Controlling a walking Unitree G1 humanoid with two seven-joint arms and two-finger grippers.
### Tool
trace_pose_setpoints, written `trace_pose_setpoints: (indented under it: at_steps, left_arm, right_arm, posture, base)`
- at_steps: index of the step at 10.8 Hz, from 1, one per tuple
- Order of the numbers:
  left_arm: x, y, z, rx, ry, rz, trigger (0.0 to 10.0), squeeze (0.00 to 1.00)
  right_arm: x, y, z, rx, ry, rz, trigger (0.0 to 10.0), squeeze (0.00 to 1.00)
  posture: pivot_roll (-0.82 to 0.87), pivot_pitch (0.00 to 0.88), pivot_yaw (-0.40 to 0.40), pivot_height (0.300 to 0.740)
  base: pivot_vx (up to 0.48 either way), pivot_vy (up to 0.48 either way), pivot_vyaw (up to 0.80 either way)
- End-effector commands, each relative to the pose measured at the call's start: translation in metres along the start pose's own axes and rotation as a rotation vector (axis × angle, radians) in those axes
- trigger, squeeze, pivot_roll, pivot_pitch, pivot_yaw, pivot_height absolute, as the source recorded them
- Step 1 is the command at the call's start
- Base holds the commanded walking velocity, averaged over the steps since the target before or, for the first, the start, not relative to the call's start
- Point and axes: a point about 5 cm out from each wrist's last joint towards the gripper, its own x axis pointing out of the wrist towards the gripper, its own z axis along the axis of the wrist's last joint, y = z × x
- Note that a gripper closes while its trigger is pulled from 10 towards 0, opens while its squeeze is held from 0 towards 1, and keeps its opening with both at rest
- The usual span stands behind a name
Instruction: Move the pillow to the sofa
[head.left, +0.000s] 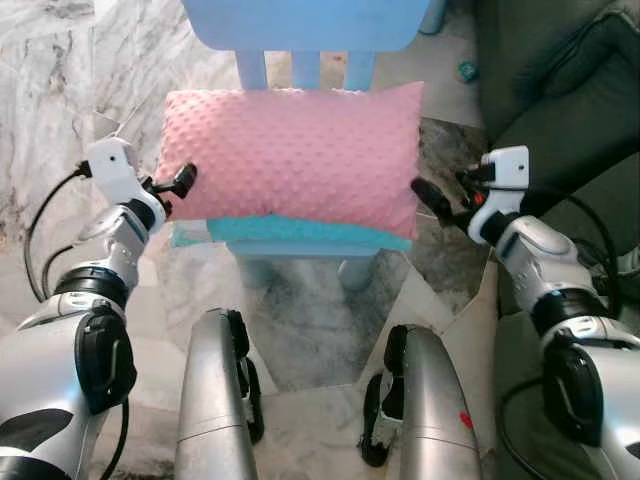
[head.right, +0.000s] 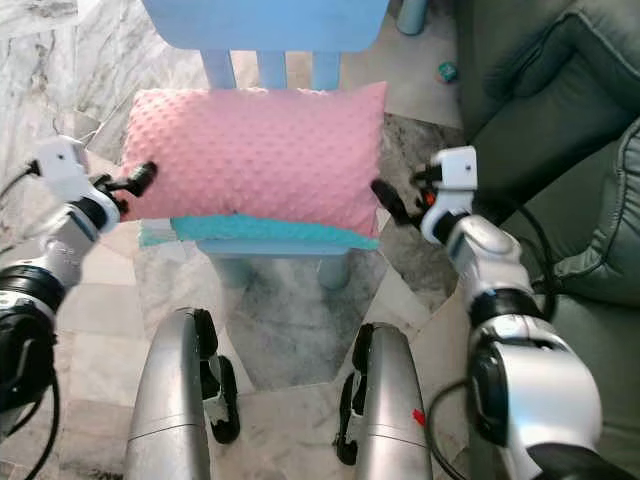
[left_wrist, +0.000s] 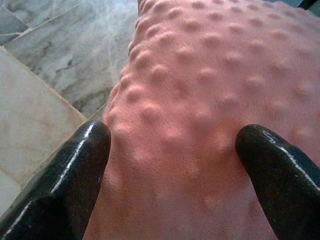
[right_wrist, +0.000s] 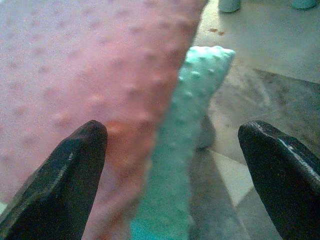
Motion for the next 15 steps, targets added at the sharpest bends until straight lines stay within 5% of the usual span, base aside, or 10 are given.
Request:
trace_pose_setpoints:
  at_steps: [1, 5, 8, 13, 14, 15]
  left_arm:
    - [-0.003, 0.007, -0.011, -0.005, 0.041, 0.029, 10.0, 0.0]
    - [-0.001, 0.001, -0.012, -0.013, 0.045, 0.025, 10.0, 0.0]
    - [-0.002, 0.001, -0.018, 0.022, 0.074, 0.012, 10.0, 0.0]
    - [-0.005, 0.015, -0.009, 0.188, 0.063, 0.103, 10.0, 0.0]
    - [-0.006, 0.017, -0.009, 0.193, 0.07, 0.105, 10.0, 0.0]
    - [-0.007, 0.017, -0.017, 0.194, 0.103, 0.078, 10.0, 0.0]
  right_arm:
    - [-0.002, 0.001, -0.011, 0.054, 0.026, 0.004, 10.0, 0.0]
    - [0.013, 0.032, -0.025, 0.178, 0.058, 0.091, 10.0, 0.0]
    - [0.02, 0.054, -0.043, 0.179, 0.139, 0.116, 10.0, 0.0]
    - [0.017, 0.063, -0.057, 0.174, 0.169, 0.159, 10.0, 0.0]
    - [0.016, 0.062, -0.058, 0.174, 0.172, 0.156, 5.5, 0.0]
    - [0.014, 0.062, -0.062, 0.178, 0.178, 0.153, 0.0, 0.0]
  posture:
    - [-0.11, 0.529, 0.004, 0.571]
    - [-0.1, 0.536, 0.009, 0.571]
    - [-0.09, 0.538, 0.009, 0.571]
    - [-0.1, 0.531, 0.012, 0.571]
    - [-0.1, 0.531, 0.012, 0.571]
    - [-0.1, 0.531, 0.012, 0.571]
  base:
    - [0.0, 0.0, 0.0]
    - [0.0, 0.0, 0.0]
    - [0.0, 0.0, 0.0]
    - [0.0, 0.0, 0.0]
    - [0.0, 0.0, 0.0]
    - [0.0, 0.0, 0.0]
